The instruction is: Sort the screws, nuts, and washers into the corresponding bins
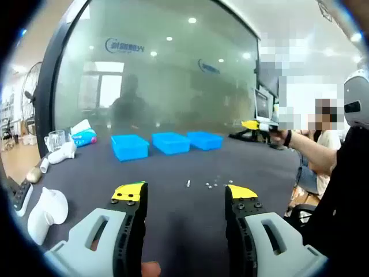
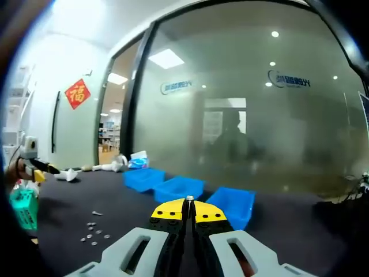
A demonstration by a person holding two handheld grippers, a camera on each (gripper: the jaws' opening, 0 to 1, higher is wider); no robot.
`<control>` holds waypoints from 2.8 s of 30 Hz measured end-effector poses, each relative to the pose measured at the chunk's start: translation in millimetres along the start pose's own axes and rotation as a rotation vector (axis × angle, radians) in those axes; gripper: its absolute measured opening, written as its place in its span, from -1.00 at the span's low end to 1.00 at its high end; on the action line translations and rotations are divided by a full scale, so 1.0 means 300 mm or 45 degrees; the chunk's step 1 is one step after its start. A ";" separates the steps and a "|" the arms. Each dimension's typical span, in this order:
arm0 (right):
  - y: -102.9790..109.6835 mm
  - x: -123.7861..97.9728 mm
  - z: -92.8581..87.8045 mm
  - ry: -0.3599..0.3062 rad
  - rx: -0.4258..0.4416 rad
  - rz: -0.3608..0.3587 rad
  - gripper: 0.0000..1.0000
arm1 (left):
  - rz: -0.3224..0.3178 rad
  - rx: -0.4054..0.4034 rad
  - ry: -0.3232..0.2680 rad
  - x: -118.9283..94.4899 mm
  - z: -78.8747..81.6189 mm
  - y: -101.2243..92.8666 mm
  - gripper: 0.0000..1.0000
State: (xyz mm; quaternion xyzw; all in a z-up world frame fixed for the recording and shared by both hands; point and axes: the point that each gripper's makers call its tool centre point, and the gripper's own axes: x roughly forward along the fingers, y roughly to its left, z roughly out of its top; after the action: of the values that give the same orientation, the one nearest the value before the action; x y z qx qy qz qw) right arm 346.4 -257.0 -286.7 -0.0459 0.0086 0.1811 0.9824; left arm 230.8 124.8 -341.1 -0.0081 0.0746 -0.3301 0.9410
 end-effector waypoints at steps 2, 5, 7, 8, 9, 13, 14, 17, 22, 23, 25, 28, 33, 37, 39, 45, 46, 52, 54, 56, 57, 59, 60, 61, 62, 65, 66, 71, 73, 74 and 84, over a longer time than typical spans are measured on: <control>-0.045 0.037 0.010 0.003 0.005 -0.028 -0.97 | 0.003 -0.004 0.001 -0.001 -0.003 0.003 0.04; -0.102 0.101 0.018 0.017 0.028 -0.051 -0.97 | 0.009 -0.009 0.003 -0.001 -0.006 0.010 0.04; -0.129 0.139 0.019 0.027 0.024 -0.064 -0.97 | 0.014 -0.007 0.006 -0.001 -0.008 0.014 0.04; -0.136 0.153 0.016 0.037 0.024 -0.065 -0.97 | 0.015 -0.010 0.006 -0.001 -0.008 0.016 0.04; -0.147 0.174 0.011 0.052 0.022 -0.068 -0.97 | 0.015 -0.011 0.006 -0.001 -0.008 0.017 0.04; -0.177 0.256 -0.017 0.124 0.016 -0.070 -0.97 | 0.016 -0.010 0.007 0.002 -0.006 0.018 0.04; -0.181 0.283 -0.028 0.156 0.019 -0.062 -0.97 | 0.016 -0.010 0.006 0.002 -0.006 0.018 0.04; -0.184 0.334 -0.049 0.224 -0.007 -0.048 -0.97 | 0.014 -0.012 0.010 0.004 -0.010 0.017 0.04; -0.207 0.409 -0.095 0.342 -0.029 -0.031 -0.97 | 0.014 -0.014 0.016 0.006 -0.016 0.014 0.04; -0.211 0.418 -0.106 0.365 -0.022 -0.025 -0.97 | 0.013 -0.011 0.017 0.005 -0.016 0.012 0.04; -0.221 0.434 -0.125 0.404 -0.029 -0.024 -0.97 | 0.012 -0.016 0.014 0.003 -0.015 0.011 0.04; -0.226 0.447 -0.155 0.480 -0.047 -0.013 -0.97 | 0.014 -0.016 0.018 0.000 -0.020 0.011 0.04; -0.220 0.453 -0.216 0.614 -0.064 0.014 -0.97 | 0.016 -0.021 0.021 -0.003 -0.027 0.012 0.04; -0.239 0.459 -0.247 0.664 -0.066 -0.006 -0.97 | 0.016 -0.022 0.020 -0.005 -0.028 0.011 0.04; -0.243 0.459 -0.255 0.675 -0.069 -0.008 -0.97 | 0.018 -0.022 0.021 -0.006 -0.028 0.013 0.04; -0.236 0.456 -0.266 0.685 -0.106 -0.004 -0.92 | 0.024 -0.024 0.018 -0.011 -0.028 0.018 0.04; -0.235 0.458 -0.263 0.676 -0.123 -0.001 -0.89 | 0.024 -0.024 0.019 -0.011 -0.029 0.017 0.04; -0.224 0.462 -0.228 0.606 -0.169 0.000 -0.54 | 0.021 -0.025 0.017 -0.010 -0.027 0.014 0.04; -0.223 0.458 -0.217 0.587 -0.170 -0.007 -0.51 | 0.019 -0.022 0.016 -0.009 -0.025 0.012 0.04; -0.218 0.451 -0.205 0.567 -0.164 -0.006 -0.51 | 0.018 -0.021 0.016 -0.009 -0.024 0.011 0.04; -0.214 0.444 -0.200 0.561 -0.162 -0.005 -0.51 | 0.016 -0.020 0.015 -0.009 -0.023 0.010 0.04; -0.203 0.430 -0.187 0.539 -0.161 -0.001 -0.51 | 0.015 -0.020 0.013 -0.009 -0.022 0.008 0.04; -0.197 0.421 -0.180 0.528 -0.162 0.001 -0.52 | 0.015 -0.021 0.013 -0.009 -0.021 0.008 0.04; -0.188 0.410 -0.173 0.515 -0.161 0.006 -0.52 | 0.013 -0.020 0.013 -0.008 -0.021 0.006 0.04; -0.183 0.403 -0.169 0.506 -0.159 0.010 -0.52 | 0.012 -0.019 0.014 -0.008 -0.021 0.005 0.04; -0.149 0.362 -0.138 0.442 -0.112 0.030 -0.53 | 0.008 -0.017 0.011 -0.006 -0.018 0.001 0.04; -0.135 0.346 -0.126 0.420 -0.084 0.040 -0.53 | 0.007 -0.017 0.010 -0.006 -0.017 -0.001 0.04; -0.073 0.246 -0.077 0.329 -0.065 0.066 -0.54 | 0.003 -0.014 0.006 -0.005 -0.013 -0.006 0.04; -0.048 0.206 -0.061 0.286 -0.044 0.074 -0.54 | 0.002 -0.013 0.005 -0.004 -0.011 -0.008 0.04; -0.041 0.191 -0.057 0.274 -0.039 0.074 -0.54 | 0.001 -0.012 0.004 -0.004 -0.009 -0.010 0.04; 0.063 -0.031 -0.040 0.079 0.057 0.091 -0.54 | -0.011 -0.004 -0.009 -0.007 0.005 -0.025 0.05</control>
State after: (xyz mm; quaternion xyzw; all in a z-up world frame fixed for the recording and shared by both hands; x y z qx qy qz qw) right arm 331.0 -243.9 -299.9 -0.0290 0.0446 0.2143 0.9753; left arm 224.7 120.3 -338.9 -0.0110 0.0718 -0.3341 0.9397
